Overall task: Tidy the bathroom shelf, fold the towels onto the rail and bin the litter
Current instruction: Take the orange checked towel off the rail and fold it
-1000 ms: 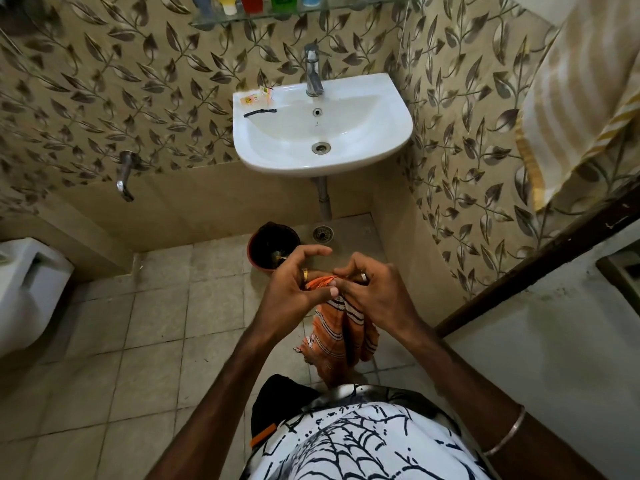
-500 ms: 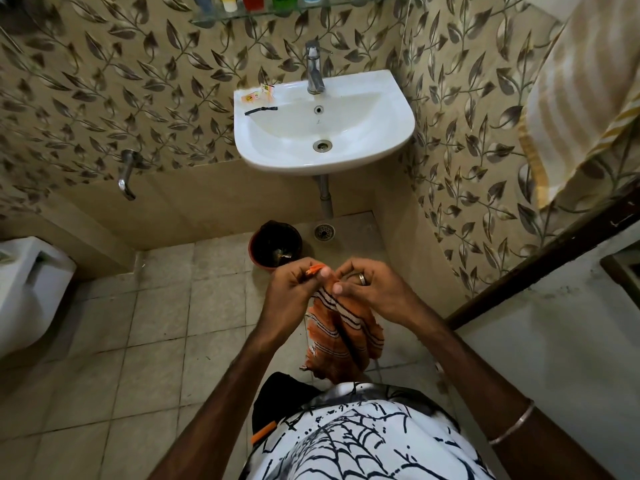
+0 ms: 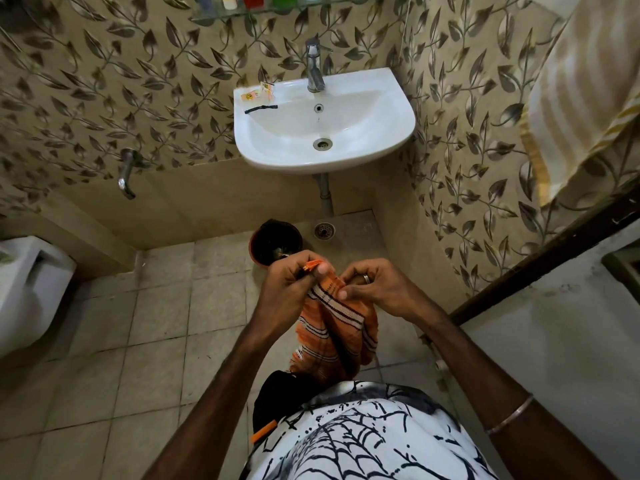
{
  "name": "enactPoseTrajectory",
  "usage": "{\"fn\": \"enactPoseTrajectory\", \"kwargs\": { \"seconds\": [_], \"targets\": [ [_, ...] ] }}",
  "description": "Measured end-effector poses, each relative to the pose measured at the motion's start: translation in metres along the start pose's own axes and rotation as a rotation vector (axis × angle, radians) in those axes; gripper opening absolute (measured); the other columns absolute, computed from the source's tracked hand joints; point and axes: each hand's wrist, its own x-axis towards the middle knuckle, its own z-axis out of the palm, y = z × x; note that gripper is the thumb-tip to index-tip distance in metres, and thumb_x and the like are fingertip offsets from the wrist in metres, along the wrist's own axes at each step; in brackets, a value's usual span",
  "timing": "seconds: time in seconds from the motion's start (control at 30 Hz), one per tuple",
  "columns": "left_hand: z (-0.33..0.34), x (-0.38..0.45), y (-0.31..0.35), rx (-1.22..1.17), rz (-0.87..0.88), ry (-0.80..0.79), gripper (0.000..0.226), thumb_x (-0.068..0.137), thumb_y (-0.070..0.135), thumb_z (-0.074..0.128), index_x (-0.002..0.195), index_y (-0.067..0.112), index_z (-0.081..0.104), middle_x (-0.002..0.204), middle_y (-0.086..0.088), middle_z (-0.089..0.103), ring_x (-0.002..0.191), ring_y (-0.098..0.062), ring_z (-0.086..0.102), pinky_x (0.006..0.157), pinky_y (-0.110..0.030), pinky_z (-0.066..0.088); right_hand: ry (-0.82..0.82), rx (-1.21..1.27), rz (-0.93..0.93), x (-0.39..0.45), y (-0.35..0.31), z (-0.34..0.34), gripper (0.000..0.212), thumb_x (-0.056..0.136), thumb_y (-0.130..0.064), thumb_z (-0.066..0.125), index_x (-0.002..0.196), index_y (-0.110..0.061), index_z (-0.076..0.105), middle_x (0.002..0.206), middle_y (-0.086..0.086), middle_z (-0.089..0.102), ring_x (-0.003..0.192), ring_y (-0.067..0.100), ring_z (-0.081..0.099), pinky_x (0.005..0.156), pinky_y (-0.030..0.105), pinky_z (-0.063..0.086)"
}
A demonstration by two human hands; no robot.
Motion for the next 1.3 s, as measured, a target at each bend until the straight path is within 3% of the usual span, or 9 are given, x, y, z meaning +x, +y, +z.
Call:
{"fn": "enactPoseTrajectory", "kwargs": {
  "seconds": [0.1, 0.27, 0.43, 0.63, 0.77, 0.9, 1.0, 1.13, 1.3],
  "targets": [
    [-0.001, -0.002, 0.002, -0.013, 0.024, -0.029, 0.019, 0.097, 0.015, 0.06, 0.09, 0.001, 0.07, 0.083, -0.012, 0.071, 0.079, -0.026, 0.068, 0.07, -0.028, 0.053, -0.083, 0.031, -0.021, 0.001, 0.0, 0.003, 0.027, 0.075, -0.04, 0.082, 0.1, -0.032, 0.078, 0.105, 0.002, 0.077, 0.099, 0.019, 0.073, 0.084, 0.031, 0.059],
    [-0.006, -0.005, 0.004, -0.001, 0.04, -0.032, 0.021, 0.094, 0.02, 0.06, 0.09, 0.002, 0.071, 0.081, -0.01, 0.07, 0.077, -0.027, 0.067, 0.069, -0.032, 0.053, -0.114, 0.022, -0.027, 0.002, 0.005, 0.001, 0.02, 0.076, -0.032, 0.081, 0.095, -0.023, 0.079, 0.096, 0.003, 0.077, 0.09, 0.018, 0.073, 0.08, 0.029, 0.059],
    [-0.007, -0.009, 0.006, 0.022, 0.041, -0.012, 0.021, 0.093, 0.021, 0.06, 0.089, 0.004, 0.071, 0.079, -0.006, 0.07, 0.076, -0.021, 0.067, 0.067, -0.03, 0.054, -0.072, -0.016, -0.001, 0.004, 0.013, -0.001, 0.023, 0.071, -0.035, 0.084, 0.09, -0.025, 0.079, 0.094, 0.007, 0.077, 0.088, 0.025, 0.074, 0.08, 0.041, 0.06],
    [-0.014, -0.01, 0.008, 0.036, 0.043, 0.027, 0.019, 0.093, 0.022, 0.059, 0.088, 0.009, 0.072, 0.077, 0.0, 0.07, 0.07, -0.008, 0.065, 0.062, -0.018, 0.049, -0.025, -0.062, 0.035, 0.001, 0.022, 0.0, 0.018, 0.069, -0.036, 0.083, 0.085, -0.03, 0.079, 0.089, 0.004, 0.078, 0.083, 0.022, 0.075, 0.077, 0.036, 0.062],
    [-0.017, -0.013, 0.01, 0.065, 0.101, 0.031, 0.021, 0.093, 0.033, 0.058, 0.088, 0.017, 0.071, 0.08, 0.002, 0.07, 0.073, -0.008, 0.065, 0.063, -0.019, 0.051, 0.013, -0.146, 0.052, 0.002, 0.028, 0.001, 0.014, 0.076, -0.017, 0.083, 0.086, -0.026, 0.079, 0.088, 0.007, 0.078, 0.084, 0.028, 0.074, 0.085, 0.054, 0.058],
    [-0.022, -0.014, 0.009, 0.048, 0.106, 0.078, 0.022, 0.093, 0.033, 0.058, 0.087, 0.017, 0.071, 0.081, 0.001, 0.069, 0.075, -0.011, 0.065, 0.065, -0.021, 0.052, 0.029, -0.161, 0.064, 0.001, 0.028, 0.001, 0.02, 0.07, -0.029, 0.085, 0.087, -0.02, 0.077, 0.086, 0.008, 0.077, 0.081, 0.027, 0.073, 0.085, 0.058, 0.057],
    [-0.024, -0.014, 0.005, -0.058, 0.009, 0.164, 0.021, 0.097, 0.025, 0.057, 0.082, 0.019, 0.07, 0.077, 0.006, 0.066, 0.073, -0.007, 0.062, 0.066, -0.018, 0.051, 0.083, -0.165, 0.045, -0.001, 0.027, 0.004, 0.03, 0.064, -0.042, 0.085, 0.084, -0.021, 0.076, 0.083, 0.005, 0.076, 0.077, 0.022, 0.073, 0.078, 0.053, 0.058],
    [-0.02, -0.009, 0.004, -0.288, -0.145, 0.346, 0.038, 0.102, 0.015, 0.049, 0.071, 0.026, 0.069, 0.067, 0.007, 0.059, 0.062, -0.006, 0.055, 0.059, -0.019, 0.046, 0.146, -0.172, -0.02, -0.003, 0.022, 0.009, 0.029, 0.064, -0.047, 0.087, 0.082, -0.027, 0.075, 0.081, -0.002, 0.076, 0.073, 0.017, 0.074, 0.067, 0.033, 0.061],
    [-0.014, -0.005, 0.003, -0.459, -0.16, 0.396, 0.025, 0.087, 0.017, 0.056, 0.064, 0.021, 0.065, 0.064, 0.003, 0.057, 0.058, -0.009, 0.052, 0.056, -0.022, 0.045, 0.193, -0.293, -0.099, -0.001, 0.015, 0.013, 0.018, 0.068, -0.037, 0.087, 0.078, -0.036, 0.073, 0.077, -0.013, 0.075, 0.067, 0.005, 0.072, 0.058, 0.023, 0.056]
  ]
}}
